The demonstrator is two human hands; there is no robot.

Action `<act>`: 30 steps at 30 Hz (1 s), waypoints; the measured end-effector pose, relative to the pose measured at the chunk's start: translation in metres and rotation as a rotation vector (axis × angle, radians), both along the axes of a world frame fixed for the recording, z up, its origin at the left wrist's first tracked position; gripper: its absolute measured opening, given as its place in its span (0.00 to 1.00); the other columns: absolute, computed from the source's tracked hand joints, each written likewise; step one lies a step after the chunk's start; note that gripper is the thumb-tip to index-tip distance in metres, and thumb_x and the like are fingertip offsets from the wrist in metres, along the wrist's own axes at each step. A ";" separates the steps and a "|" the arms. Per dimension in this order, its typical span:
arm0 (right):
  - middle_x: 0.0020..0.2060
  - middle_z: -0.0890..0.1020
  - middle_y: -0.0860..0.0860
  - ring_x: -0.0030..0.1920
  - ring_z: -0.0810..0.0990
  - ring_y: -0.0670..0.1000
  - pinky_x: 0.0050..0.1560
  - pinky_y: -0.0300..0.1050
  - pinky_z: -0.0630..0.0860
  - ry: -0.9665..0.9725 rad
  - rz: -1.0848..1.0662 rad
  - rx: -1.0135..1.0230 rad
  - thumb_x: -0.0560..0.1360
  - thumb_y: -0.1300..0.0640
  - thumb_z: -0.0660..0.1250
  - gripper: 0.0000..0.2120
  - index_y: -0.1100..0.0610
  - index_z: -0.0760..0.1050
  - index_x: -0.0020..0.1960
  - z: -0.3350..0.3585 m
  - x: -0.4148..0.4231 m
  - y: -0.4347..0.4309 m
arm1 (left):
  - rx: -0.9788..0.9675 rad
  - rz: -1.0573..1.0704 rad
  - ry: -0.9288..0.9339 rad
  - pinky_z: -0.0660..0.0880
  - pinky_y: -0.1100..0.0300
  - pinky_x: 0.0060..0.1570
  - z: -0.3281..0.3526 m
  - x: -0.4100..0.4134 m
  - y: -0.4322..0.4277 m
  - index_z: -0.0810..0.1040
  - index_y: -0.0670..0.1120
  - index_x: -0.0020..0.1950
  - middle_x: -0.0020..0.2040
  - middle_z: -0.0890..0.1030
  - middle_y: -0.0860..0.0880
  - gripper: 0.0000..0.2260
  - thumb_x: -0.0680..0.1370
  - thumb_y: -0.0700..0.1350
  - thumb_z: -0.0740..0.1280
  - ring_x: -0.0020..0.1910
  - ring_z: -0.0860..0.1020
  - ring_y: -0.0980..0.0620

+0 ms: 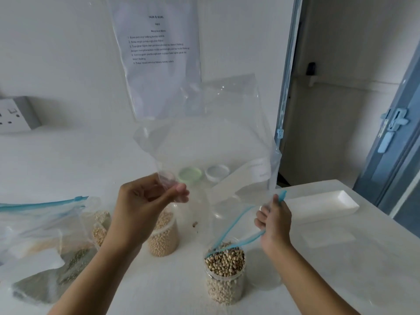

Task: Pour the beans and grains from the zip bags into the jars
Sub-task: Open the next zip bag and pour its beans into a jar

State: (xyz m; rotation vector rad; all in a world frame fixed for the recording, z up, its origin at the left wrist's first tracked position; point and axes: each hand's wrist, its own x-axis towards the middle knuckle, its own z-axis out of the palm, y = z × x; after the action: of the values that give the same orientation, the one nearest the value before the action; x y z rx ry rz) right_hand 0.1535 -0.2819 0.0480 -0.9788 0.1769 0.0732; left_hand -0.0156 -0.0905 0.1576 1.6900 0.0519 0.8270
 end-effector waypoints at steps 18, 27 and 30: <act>0.29 0.62 0.48 0.25 0.58 0.45 0.24 0.39 0.57 0.051 -0.017 -0.029 0.86 0.51 0.57 0.17 0.52 0.62 0.40 0.004 0.000 -0.005 | -0.077 -0.054 0.026 0.70 0.63 0.35 -0.008 0.012 0.002 0.85 0.37 0.50 0.44 0.87 0.42 0.09 0.75 0.42 0.72 0.35 0.77 0.51; 0.28 0.62 0.48 0.25 0.59 0.45 0.24 0.38 0.58 0.088 0.007 -0.057 0.86 0.51 0.57 0.16 0.53 0.63 0.41 -0.006 0.001 0.001 | -0.104 0.010 0.031 0.72 0.67 0.34 -0.020 0.011 0.007 0.84 0.37 0.50 0.40 0.85 0.43 0.16 0.71 0.48 0.74 0.33 0.75 0.54; 0.27 0.63 0.48 0.25 0.59 0.45 0.24 0.38 0.59 0.093 0.018 -0.062 0.86 0.50 0.57 0.15 0.54 0.64 0.42 -0.012 0.003 0.004 | -0.108 -0.027 0.128 0.74 0.67 0.37 -0.040 0.003 0.008 0.83 0.42 0.58 0.50 0.86 0.44 0.17 0.77 0.52 0.66 0.37 0.74 0.52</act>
State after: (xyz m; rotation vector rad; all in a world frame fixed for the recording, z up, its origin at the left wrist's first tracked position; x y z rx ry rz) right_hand 0.1566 -0.2781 0.0362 -1.0396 0.2569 0.1303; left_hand -0.0126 -0.0830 0.1180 1.6366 0.1583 0.6832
